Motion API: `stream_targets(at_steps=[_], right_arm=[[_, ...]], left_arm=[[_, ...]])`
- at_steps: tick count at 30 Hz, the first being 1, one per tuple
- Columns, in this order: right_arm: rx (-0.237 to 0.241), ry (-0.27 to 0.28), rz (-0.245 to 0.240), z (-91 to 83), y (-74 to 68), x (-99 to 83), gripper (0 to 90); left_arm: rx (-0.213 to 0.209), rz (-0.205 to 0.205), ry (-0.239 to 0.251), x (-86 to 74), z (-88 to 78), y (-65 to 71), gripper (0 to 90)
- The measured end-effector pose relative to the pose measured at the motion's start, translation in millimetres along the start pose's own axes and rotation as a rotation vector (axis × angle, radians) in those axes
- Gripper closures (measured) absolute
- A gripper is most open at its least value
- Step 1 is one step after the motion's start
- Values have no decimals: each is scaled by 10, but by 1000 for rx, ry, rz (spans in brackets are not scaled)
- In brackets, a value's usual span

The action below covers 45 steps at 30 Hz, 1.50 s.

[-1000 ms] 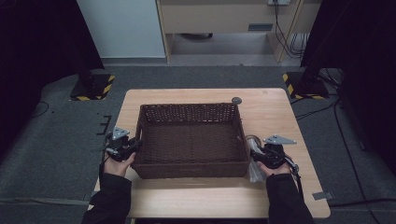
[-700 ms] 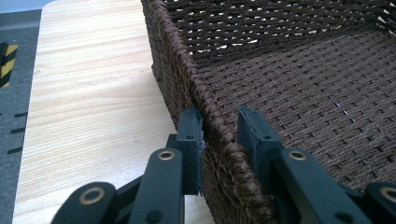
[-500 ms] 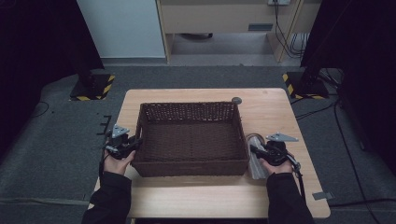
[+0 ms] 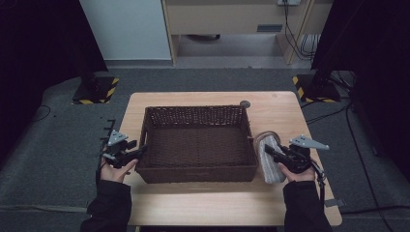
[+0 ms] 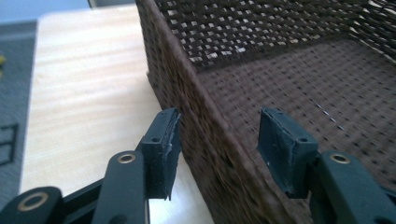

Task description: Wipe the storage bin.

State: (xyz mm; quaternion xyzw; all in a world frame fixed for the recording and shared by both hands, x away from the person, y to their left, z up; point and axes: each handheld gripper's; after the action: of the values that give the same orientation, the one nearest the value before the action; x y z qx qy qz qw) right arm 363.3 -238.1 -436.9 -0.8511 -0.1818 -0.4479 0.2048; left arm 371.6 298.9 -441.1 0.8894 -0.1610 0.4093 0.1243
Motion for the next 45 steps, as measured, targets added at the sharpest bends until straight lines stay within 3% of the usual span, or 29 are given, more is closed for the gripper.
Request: stream_targets(at_steps=[2, 4, 8, 10, 15, 22, 27, 30, 35, 39, 42, 45], right_arm=[[3, -19, -1, 39, -42, -39, 676], [0, -41, -8, 84, -67, -96, 676], [-11, -77, -6, 186, -105, -207, 676], [-13, -88, -3, 210, -99, -232, 676], [-19, -131, -8, 314, -64, -303, 675], [-21, -208, 10, 461, -11, -376, 671], [-51, -170, 0, 344, 44, -299, 670], [-71, -110, 5, 200, 71, -232, 670], [-58, -23, 6, -29, 65, -115, 670], [-34, -9, -5, -99, 1, -86, 670], [-16, -20, -9, -102, -48, -108, 670], [2, -27, -5, -78, -92, -146, 671]], left_arm=[[-3, 16, 7, -31, -43, 10, 473], [3, 57, 1, -57, -67, 31, 473], [-13, 91, -41, -97, -33, 106, 513], [10, 100, -66, -109, -12, 140, 535], [0, 50, -59, -125, -10, 122, 569], [30, 19, -72, -109, -5, 149, 615], [50, 14, -82, -87, 5, 160, 638], [52, 14, -83, -82, 7, 160, 643], [30, 21, -74, -83, 15, 136, 632], [-10, 53, -45, -95, 23, 73, 593], [-19, 79, -35, -100, 27, 54, 573], [-10, 76, -38, -99, 26, 71, 593]])
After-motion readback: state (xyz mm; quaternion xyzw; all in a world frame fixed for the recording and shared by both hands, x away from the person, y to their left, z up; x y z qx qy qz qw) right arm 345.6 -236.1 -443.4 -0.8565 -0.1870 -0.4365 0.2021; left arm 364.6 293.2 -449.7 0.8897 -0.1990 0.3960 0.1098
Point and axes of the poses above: each handheld gripper's, and its own axes: z roughly forward along the jaws, x roughly out of its top, y roughly to its right, and after that the axes turned 4 degrees about -y, right-handed
